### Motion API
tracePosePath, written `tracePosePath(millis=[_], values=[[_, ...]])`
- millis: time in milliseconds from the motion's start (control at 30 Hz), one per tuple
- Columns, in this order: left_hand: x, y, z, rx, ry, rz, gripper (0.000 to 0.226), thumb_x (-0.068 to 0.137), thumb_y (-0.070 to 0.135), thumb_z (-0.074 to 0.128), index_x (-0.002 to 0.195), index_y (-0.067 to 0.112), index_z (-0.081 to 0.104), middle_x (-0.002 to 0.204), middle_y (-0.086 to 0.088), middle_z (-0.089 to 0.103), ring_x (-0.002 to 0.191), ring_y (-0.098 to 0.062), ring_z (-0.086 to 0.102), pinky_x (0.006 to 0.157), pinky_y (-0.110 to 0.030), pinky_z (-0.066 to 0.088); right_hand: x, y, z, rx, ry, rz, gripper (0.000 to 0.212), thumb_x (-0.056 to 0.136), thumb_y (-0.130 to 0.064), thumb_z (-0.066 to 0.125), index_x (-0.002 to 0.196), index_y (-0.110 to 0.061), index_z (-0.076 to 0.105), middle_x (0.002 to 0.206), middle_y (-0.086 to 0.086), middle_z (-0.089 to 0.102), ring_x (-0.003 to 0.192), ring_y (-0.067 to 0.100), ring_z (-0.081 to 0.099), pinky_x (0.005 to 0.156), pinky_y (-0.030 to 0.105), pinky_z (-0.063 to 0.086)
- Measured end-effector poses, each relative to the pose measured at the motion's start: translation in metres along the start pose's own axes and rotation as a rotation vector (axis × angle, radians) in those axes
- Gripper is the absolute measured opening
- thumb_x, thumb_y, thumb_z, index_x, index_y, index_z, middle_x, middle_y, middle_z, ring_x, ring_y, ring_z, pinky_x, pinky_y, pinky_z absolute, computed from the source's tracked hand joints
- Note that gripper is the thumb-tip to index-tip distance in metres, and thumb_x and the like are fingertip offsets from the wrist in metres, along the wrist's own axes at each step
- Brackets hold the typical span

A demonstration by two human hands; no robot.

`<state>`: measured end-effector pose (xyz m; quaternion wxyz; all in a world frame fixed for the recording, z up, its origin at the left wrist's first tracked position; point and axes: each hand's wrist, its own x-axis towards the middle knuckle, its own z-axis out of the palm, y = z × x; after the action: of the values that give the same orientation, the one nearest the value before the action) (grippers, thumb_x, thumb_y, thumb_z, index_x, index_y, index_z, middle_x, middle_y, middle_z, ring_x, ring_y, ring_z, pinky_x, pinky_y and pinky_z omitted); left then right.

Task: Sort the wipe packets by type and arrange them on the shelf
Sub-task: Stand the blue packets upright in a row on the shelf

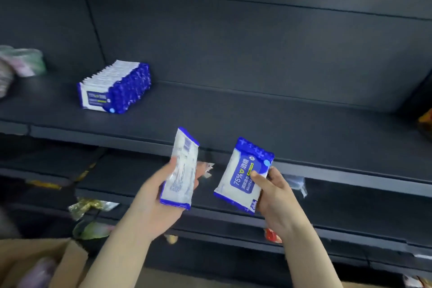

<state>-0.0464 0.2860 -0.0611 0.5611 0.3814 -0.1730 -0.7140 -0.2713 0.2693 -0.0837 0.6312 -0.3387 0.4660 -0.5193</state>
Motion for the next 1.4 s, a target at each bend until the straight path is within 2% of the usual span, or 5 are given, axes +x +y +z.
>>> tracePosePath(millis=[233,367,533,900,1400], values=[[0.015,0.054,-0.039,0.425,0.242,0.158,0.048,0.076,0.065,0.070,0.101,0.025,0.061,0.071,0.007,0.049,0.056,-0.008,0.043,0.052,-0.022,0.040,0.049,-0.012,0.068,0.043,-0.011,0.016,0.024,0.094,-0.025,0.065,0.113,-0.010,0.066,0.100,0.008,0.076,0.087,0.024,0.071,0.091,0.046,0.055],[0.033,0.093,-0.078,0.475,0.376,0.281,0.013,0.097,0.047,0.053,0.101,0.040,0.063,0.104,0.009,0.070,0.087,-0.010,0.065,0.076,-0.032,0.052,0.077,-0.008,0.108,-0.076,0.051,-0.063,0.013,0.092,-0.024,0.070,0.099,-0.015,0.064,0.087,0.003,0.074,0.078,0.021,0.066,0.077,0.036,0.048],[0.051,0.153,-0.126,0.359,0.354,0.326,0.022,0.096,0.026,0.061,0.117,0.027,0.060,0.110,0.000,0.073,0.094,-0.019,0.070,0.093,-0.051,0.052,0.107,0.001,0.159,-0.107,0.086,-0.052,0.007,0.091,-0.016,0.071,0.095,-0.015,0.065,0.083,0.004,0.071,0.072,0.020,0.064,0.065,0.031,0.051],[0.117,0.259,-0.204,0.291,0.220,0.323,0.075,0.094,-0.004,0.056,0.149,0.037,0.027,0.119,-0.002,0.068,0.081,-0.016,0.073,0.060,-0.038,0.059,0.148,0.035,0.258,-0.085,0.047,-0.086,0.019,0.092,-0.003,0.064,0.111,-0.006,0.065,0.106,0.011,0.075,0.093,0.026,0.074,0.075,0.041,0.062],[0.174,0.286,-0.223,0.605,0.237,0.417,0.027,0.084,0.004,0.074,0.099,0.013,0.054,0.103,-0.008,0.066,0.092,-0.018,0.070,0.072,-0.030,0.058,0.176,0.044,0.282,0.035,0.149,-0.225,0.020,0.090,-0.001,0.064,0.105,-0.015,0.061,0.101,0.008,0.074,0.087,0.023,0.072,0.084,0.041,0.055]])
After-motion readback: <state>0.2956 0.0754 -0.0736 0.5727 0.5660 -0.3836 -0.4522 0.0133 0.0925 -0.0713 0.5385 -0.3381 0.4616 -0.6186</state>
